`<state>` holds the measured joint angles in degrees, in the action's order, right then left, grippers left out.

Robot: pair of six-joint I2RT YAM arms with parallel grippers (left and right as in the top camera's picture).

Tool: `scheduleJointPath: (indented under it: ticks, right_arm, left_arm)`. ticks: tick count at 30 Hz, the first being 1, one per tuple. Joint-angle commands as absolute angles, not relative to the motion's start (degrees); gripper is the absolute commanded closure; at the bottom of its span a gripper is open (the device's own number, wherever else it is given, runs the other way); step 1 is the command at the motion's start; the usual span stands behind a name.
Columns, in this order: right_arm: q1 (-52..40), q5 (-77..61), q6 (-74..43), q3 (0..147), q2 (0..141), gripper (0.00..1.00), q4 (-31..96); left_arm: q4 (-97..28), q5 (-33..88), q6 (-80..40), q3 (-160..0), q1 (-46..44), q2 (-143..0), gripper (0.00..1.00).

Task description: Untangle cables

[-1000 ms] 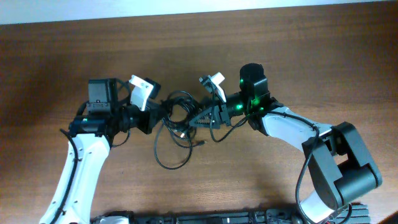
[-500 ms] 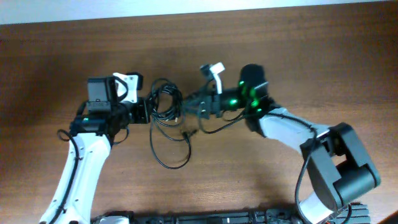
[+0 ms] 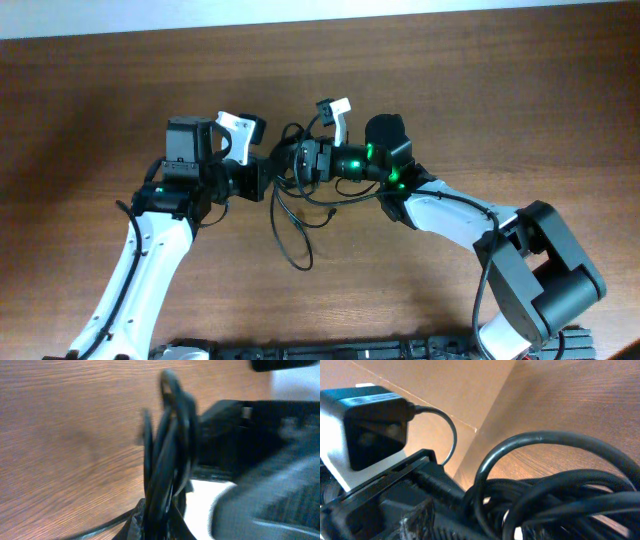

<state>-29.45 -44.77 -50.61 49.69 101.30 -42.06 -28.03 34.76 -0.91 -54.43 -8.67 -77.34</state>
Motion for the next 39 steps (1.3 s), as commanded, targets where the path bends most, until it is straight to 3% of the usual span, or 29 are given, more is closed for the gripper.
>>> scheduleJointPath:
  ticks: [1, 3, 4, 9, 13, 24, 31, 37, 39]
  right_arm:
    - [-29.6, -41.3, -50.3, 49.8, 100.7, 0.62, -42.2]
    - [-29.5, -41.6, -52.0, 49.8, 100.7, 0.92, -42.3]
    - [-29.4, -42.0, -52.4, 49.8, 100.7, 0.96, -42.3]
    - [-21.5, -60.3, -53.9, 49.8, 100.7, 0.96, -44.8]
    - [-13.3, -72.6, -62.9, 49.8, 100.7, 0.96, -59.0]
    - [-0.2, -77.1, -70.4, 49.8, 100.7, 0.96, -62.4]
    - [0.3, -83.4, -70.4, 49.8, 100.7, 0.96, -62.4]
    - [0.3, -84.0, -66.2, 49.8, 100.7, 0.95, -62.4]
    - [0.3, -83.8, -65.6, 49.8, 100.7, 0.88, -62.4]
  left_arm:
    - [-28.2, 47.4, 4.2, -54.4, -9.4, -77.1, 1.0]
    - [-28.1, 45.6, 4.2, -54.4, -9.4, -77.1, 1.0]
    - [-28.1, 43.0, 4.2, -54.4, -9.3, -77.1, 1.0]
    - [-28.1, 35.7, 0.6, -54.4, -7.0, -77.1, 1.0]
    - [-28.1, 30.6, -2.5, -54.4, -6.1, -77.1, 1.0]
    - [-28.3, 22.9, -5.6, -54.4, -6.1, -77.1, 1.0]
    - [-26.9, -0.1, -29.1, -54.4, -6.1, -77.1, 1.0]
    - [-20.2, 1.7, -30.0, -54.4, -6.1, -77.1, 1.0]
    - [-20.2, 1.7, -30.0, -54.4, -6.1, -77.1, 1.0]
